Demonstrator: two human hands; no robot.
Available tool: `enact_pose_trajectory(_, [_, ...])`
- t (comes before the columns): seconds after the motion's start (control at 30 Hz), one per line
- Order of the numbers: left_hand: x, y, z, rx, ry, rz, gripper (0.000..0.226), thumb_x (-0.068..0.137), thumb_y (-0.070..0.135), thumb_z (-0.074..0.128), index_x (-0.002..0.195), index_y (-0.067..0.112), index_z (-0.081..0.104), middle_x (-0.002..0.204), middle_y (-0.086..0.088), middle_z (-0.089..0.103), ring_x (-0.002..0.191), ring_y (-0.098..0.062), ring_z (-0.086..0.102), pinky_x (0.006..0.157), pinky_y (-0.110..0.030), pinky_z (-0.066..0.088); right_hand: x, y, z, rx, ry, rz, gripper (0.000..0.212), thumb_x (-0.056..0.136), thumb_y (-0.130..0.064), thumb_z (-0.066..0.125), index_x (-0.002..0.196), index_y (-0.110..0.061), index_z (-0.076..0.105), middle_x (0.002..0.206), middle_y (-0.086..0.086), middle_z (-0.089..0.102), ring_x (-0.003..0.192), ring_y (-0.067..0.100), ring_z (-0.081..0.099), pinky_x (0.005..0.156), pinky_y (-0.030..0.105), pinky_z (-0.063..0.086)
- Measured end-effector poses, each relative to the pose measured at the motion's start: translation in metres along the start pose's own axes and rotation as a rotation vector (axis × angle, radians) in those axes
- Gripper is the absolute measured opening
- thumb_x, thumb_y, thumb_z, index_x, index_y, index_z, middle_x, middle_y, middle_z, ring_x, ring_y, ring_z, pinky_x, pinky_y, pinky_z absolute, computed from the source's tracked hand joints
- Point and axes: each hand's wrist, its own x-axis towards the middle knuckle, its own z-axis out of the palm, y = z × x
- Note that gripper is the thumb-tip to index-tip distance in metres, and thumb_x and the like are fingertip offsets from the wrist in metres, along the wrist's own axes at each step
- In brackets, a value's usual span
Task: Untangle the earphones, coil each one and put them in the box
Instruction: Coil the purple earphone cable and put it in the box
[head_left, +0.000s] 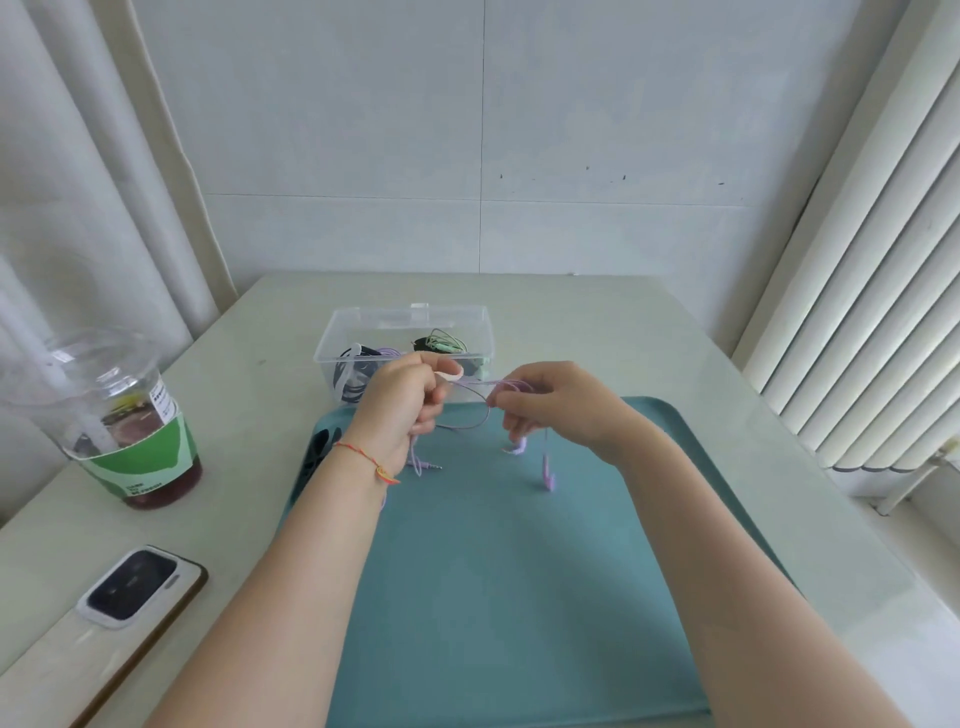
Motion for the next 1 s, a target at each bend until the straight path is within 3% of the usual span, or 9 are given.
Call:
enact_pose_trajectory(0.13, [-0.008, 0.003, -0.001, 0.221, -0.176, -0.025, 0.014, 0.094, 0.031, 0.057, 0.084, 0.023, 0.063, 0.055, 0.006, 0.024, 0.041, -0.008, 0.016, 0.042, -0.019, 0.009, -0.004, -0.007, -0.002, 0.009, 0.018, -0.008, 0.022, 0.092, -0.024, 0.063, 0.090, -0.003, 0.068, 0.060, 0.002, 0.056, 0.050, 0.018, 0.046, 0.055, 0.029, 0.044])
enact_pose_trajectory(0.27, [-0.013, -0.004, 0.006, 0.154, -0.197, 0.075, 0.012, 0.094, 0.022, 0.061, 0.086, 0.017, 0.068, 0.051, 0.002, 0.036, 0.042, -0.012, 0.030, 0.041, -0.019, 0.024, -0.007, -0.012, -0.001, 0.038, -0.013, 0.006, 0.024, 0.094, -0.028, 0.061, 0.082, -0.008, 0.062, 0.056, 0.002, 0.037, 0.045, 0.013, 0.028, 0.046, 0.023, 0.023])
enact_pose_trajectory(0.37, [-0.012, -0.002, 0.005, 0.144, -0.160, 0.093, 0.015, 0.093, 0.017, 0.062, 0.081, 0.012, 0.069, 0.057, -0.001, 0.049, 0.043, -0.012, 0.041, 0.039, -0.018, 0.025, -0.009, -0.015, -0.001, 0.087, 0.006, 0.000, 0.031, 0.096, -0.036, 0.055, 0.085, -0.008, 0.063, 0.059, 0.003, 0.044, 0.047, 0.014, 0.034, 0.047, 0.022, 0.029])
enact_pose_trajectory(0.47, [-0.010, -0.002, 0.005, 0.148, -0.122, 0.070, 0.016, 0.091, 0.014, 0.063, 0.075, 0.012, 0.065, 0.060, 0.000, 0.046, 0.040, -0.010, 0.032, 0.039, -0.016, 0.018, -0.007, -0.016, -0.003, 0.142, 0.006, 0.046, 0.037, 0.099, -0.038, 0.046, 0.082, -0.009, 0.061, 0.059, 0.002, 0.043, 0.046, 0.015, 0.031, 0.045, 0.022, 0.026])
enact_pose_trajectory(0.57, [-0.009, -0.002, 0.005, 0.143, -0.126, 0.060, 0.012, 0.091, 0.012, 0.063, 0.079, 0.012, 0.064, 0.056, 0.003, 0.033, 0.041, -0.009, 0.020, 0.040, -0.016, 0.014, -0.007, -0.014, -0.004, 0.105, 0.003, 0.061, 0.023, 0.096, -0.022, 0.051, 0.081, -0.008, 0.062, 0.062, 0.004, 0.038, 0.050, 0.016, 0.027, 0.046, 0.022, 0.023])
enact_pose_trajectory(0.67, [-0.009, 0.000, 0.005, 0.148, -0.123, 0.057, 0.007, 0.091, 0.013, 0.063, 0.084, 0.013, 0.063, 0.052, 0.006, 0.030, 0.040, -0.007, 0.019, 0.040, -0.016, 0.014, -0.006, -0.012, -0.004, -0.015, 0.061, 0.051, 0.012, 0.089, -0.015, 0.060, 0.086, -0.005, 0.065, 0.060, 0.001, 0.047, 0.049, 0.012, 0.038, 0.048, 0.019, 0.032])
enact_pose_trajectory(0.87, [-0.008, -0.001, 0.001, 0.152, -0.110, 0.005, 0.010, 0.093, 0.009, 0.054, 0.090, 0.016, 0.059, 0.055, 0.005, 0.029, 0.040, -0.008, 0.017, 0.040, -0.015, 0.012, -0.002, -0.008, -0.011, 0.177, 0.338, 0.008, 0.012, 0.088, -0.017, 0.066, 0.088, -0.006, 0.072, 0.063, -0.001, 0.052, 0.048, 0.011, 0.038, 0.044, 0.018, 0.030])
enact_pose_trajectory(1.0, [-0.006, -0.002, -0.001, 0.147, -0.079, -0.019, 0.012, 0.090, 0.016, 0.060, 0.078, 0.017, 0.059, 0.056, 0.004, 0.026, 0.042, -0.009, 0.015, 0.040, -0.016, 0.011, -0.002, -0.009, -0.018, 0.391, 0.501, -0.026, 0.015, 0.089, -0.012, 0.059, 0.079, -0.011, 0.071, 0.070, 0.003, 0.054, 0.060, 0.017, 0.051, 0.054, 0.027, 0.041])
